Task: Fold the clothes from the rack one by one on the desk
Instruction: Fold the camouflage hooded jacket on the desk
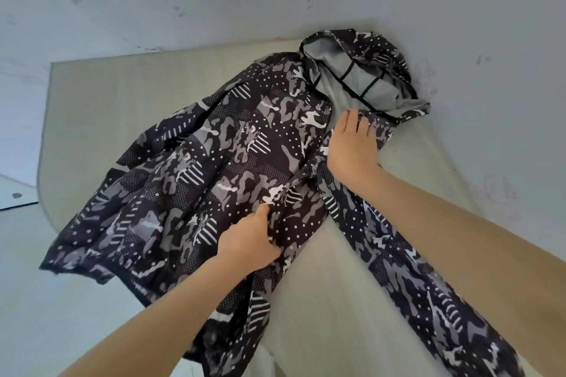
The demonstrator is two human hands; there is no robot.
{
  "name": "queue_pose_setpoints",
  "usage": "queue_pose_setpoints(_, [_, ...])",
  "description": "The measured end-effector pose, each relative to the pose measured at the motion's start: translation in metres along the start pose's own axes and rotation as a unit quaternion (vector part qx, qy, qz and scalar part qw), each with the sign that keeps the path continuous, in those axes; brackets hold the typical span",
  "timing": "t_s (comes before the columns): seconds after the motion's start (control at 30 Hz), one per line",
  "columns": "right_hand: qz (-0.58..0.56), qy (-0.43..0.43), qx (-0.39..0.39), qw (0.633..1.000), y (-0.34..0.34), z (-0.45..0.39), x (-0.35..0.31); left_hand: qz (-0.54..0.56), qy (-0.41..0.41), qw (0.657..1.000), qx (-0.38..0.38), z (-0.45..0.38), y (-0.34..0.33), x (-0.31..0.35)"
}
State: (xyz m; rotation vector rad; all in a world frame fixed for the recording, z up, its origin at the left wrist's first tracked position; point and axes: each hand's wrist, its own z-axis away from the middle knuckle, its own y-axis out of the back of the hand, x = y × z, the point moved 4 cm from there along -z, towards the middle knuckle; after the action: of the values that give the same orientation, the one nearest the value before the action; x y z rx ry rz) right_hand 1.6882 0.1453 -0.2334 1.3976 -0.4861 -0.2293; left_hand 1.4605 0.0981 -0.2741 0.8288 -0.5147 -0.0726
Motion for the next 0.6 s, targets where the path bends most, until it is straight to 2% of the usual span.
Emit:
queue_pose_setpoints(0.07, [0.013,0.085,0.03,0.996,0.005,0.023,-0.016,-0.034,0.009,0.999,0.014,0.016,-0.006,0.001])
queue_pose_setpoints(0.13, [0.004,0.237,0.041,0.971,0.002,0.051,-0.037,-0.074,0.015,0.996,0.045,0.032,-0.014,0.002])
queue_pose_setpoints(0.2, [-0.016,0.365,0.0,0.931,-0.008,0.079,-0.051,-0.106,0.015,0.992,0.071,0.045,-0.019,0.004])
queue_pose_setpoints(0.23, [-0.024,0.396,-0.028,0.917,-0.012,0.09,-0.055,-0.113,0.015,0.991,0.074,0.051,-0.022,0.004])
queue_pose_setpoints(0.3, [-0.037,0.409,-0.074,0.909,-0.018,0.107,-0.059,-0.11,0.017,0.992,0.066,0.065,-0.026,0.001])
queue_pose_setpoints(0.4, [-0.058,0.381,-0.124,0.914,-0.021,0.113,-0.062,-0.124,0.028,0.991,0.052,0.081,-0.032,-0.006])
queue_pose_setpoints(0.6, [-0.052,0.379,-0.154,0.911,-0.023,0.103,-0.066,-0.063,0.078,0.995,-0.007,0.089,-0.027,-0.038])
